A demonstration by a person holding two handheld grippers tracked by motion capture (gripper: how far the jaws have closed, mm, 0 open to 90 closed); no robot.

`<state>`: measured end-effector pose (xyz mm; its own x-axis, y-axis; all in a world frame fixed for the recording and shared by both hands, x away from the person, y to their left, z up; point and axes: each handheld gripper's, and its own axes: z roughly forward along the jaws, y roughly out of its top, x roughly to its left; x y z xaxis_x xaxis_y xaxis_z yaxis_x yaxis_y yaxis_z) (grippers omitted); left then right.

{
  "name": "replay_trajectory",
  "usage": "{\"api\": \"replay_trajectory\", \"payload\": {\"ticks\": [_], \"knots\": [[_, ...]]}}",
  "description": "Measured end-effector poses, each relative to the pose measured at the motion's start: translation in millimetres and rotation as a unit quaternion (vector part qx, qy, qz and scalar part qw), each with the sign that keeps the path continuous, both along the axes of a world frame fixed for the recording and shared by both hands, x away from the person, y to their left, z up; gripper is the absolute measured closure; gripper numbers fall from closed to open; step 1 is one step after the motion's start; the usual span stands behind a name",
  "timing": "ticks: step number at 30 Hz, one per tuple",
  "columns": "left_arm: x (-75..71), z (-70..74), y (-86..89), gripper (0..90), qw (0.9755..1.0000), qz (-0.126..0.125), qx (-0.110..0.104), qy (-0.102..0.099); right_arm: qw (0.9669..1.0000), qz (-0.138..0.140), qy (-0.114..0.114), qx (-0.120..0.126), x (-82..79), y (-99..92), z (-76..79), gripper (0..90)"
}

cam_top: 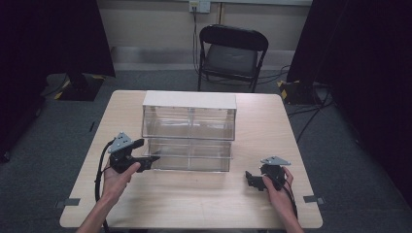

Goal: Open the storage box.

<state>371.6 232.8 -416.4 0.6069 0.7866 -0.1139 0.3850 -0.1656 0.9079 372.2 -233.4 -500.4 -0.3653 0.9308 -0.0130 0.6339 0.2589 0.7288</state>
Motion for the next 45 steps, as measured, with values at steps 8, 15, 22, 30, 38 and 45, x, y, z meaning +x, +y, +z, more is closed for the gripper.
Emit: {"api": "replay_trajectory", "payload": {"ticks": [8, 15, 22, 30, 38, 45], "knots": [[2.2, 2.3, -2.8, 16.2, 1.0, 0.0, 0.006, -0.003, 1.0, 0.0, 0.001, 0.0, 0.0, 0.1, 0.1, 9.4], [4.0, 1.5, -4.5, 15.8, 1.0, 0.0, 0.009, -0.001, 1.0, 0.0, 0.001, 0.0, 0.0, 0.1, 0.0, 9.4], [5.7, 4.1, -4.8, 15.6, 0.9999, -0.003, 0.015, 0.002, 1.0, 0.0, 0.001, 0.0, 0.0, 0.1, 0.1, 9.4], [7.6, 4.1, -5.6, 15.7, 0.9998, -0.008, 0.018, 0.001, 1.0, 0.0, 0.001, 0.0, 0.0, 0.1, 0.1, 9.4], [6.6, 5.0, -6.1, 15.7, 0.9998, -0.007, 0.017, 0.002, 1.0, 0.0, 0.001, 0.0, 0.1, 0.1, 0.0, 9.4], [5.8, 6.8, -6.3, 16.3, 0.9997, -0.008, 0.025, 0.001, 1.0, 0.0, 0.001, 0.0, 0.0, 0.1, 0.0, 9.4]]}}
